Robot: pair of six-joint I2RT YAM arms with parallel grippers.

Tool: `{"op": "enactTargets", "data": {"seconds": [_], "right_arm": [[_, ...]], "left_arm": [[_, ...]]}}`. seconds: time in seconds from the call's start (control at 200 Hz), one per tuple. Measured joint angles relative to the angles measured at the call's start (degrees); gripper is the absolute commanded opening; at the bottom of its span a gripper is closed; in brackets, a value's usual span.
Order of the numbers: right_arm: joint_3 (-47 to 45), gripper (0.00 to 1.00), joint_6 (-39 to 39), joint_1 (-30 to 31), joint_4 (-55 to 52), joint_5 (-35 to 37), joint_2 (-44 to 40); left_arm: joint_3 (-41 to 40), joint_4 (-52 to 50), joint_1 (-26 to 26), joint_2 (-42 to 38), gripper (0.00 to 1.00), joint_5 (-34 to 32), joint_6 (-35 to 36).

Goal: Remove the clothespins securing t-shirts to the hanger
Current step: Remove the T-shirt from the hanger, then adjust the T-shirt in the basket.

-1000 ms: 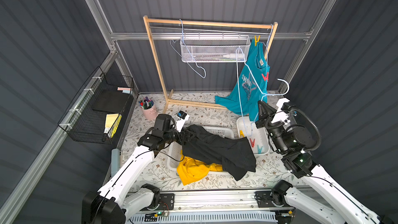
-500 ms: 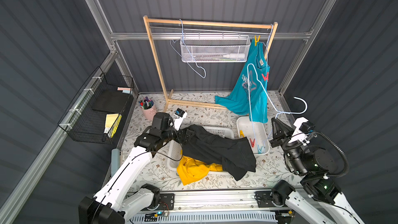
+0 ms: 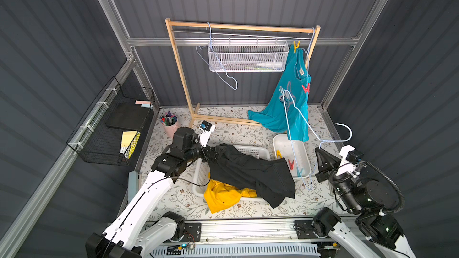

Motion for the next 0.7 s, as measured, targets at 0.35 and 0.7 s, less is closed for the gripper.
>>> {"op": "enactTargets", "data": {"seconds": [0.35,0.7], "right_arm": [[0.00,0.00,-0.52,-0.02,-4.11,0.24,-1.20],[-0.63,0.00,-1.18,-0.02,-4.26,2.75,-2.54]], "left_arm": [[1.11,5.57,-13.55,8.09,1.00,-3.96,-3.06],[5.70,8.63,-30.69,19.71,1.00,-5.77,-2.89]]}}
